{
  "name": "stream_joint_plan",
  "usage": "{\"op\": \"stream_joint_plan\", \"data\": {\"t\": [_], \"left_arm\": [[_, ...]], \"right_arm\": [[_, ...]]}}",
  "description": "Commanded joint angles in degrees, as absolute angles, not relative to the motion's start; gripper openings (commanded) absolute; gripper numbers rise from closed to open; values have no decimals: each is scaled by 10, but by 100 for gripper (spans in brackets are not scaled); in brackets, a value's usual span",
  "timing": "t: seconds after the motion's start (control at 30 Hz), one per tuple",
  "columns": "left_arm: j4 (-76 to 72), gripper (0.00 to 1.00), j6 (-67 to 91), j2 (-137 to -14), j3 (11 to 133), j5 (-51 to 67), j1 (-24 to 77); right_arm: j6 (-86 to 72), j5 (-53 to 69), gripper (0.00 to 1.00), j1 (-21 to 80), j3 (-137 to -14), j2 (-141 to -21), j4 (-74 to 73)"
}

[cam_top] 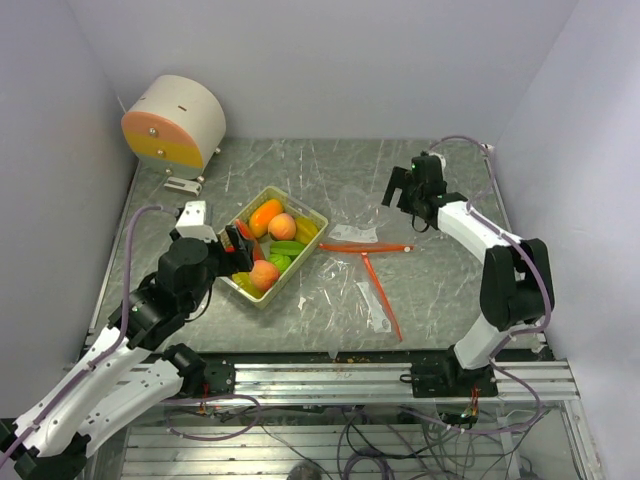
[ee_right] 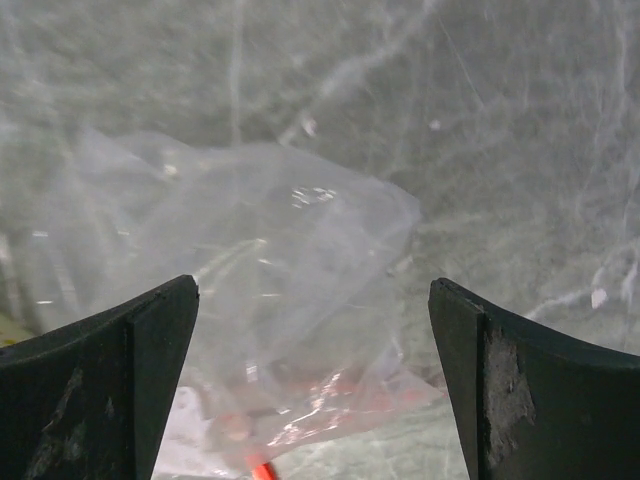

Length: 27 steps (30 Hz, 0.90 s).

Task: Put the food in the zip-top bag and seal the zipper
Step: Pick up the zipper food storage bag at the center of the board.

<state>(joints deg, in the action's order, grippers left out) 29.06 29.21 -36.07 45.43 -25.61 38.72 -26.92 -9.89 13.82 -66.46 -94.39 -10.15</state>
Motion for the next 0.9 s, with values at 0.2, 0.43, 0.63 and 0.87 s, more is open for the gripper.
{"op": "stream_joint_plan", "data": {"t": [0.2, 0.43, 0.63, 0.87], "left_arm": [[282, 94, 290, -357, 445, -239, 383], [294, 94, 295, -351, 445, -237, 383], [305, 94, 295, -340, 455, -244, 383], [270, 94, 302, -345, 446, -219, 383]], "right_arm": [[-242, -52, 100, 122, -617, -978, -101], [-265, -40, 92, 120, -599, -1043, -79], [-283, -43, 27, 120, -580, -941, -82], [-370, -10, 0, 118, -584, -798, -156]]}}
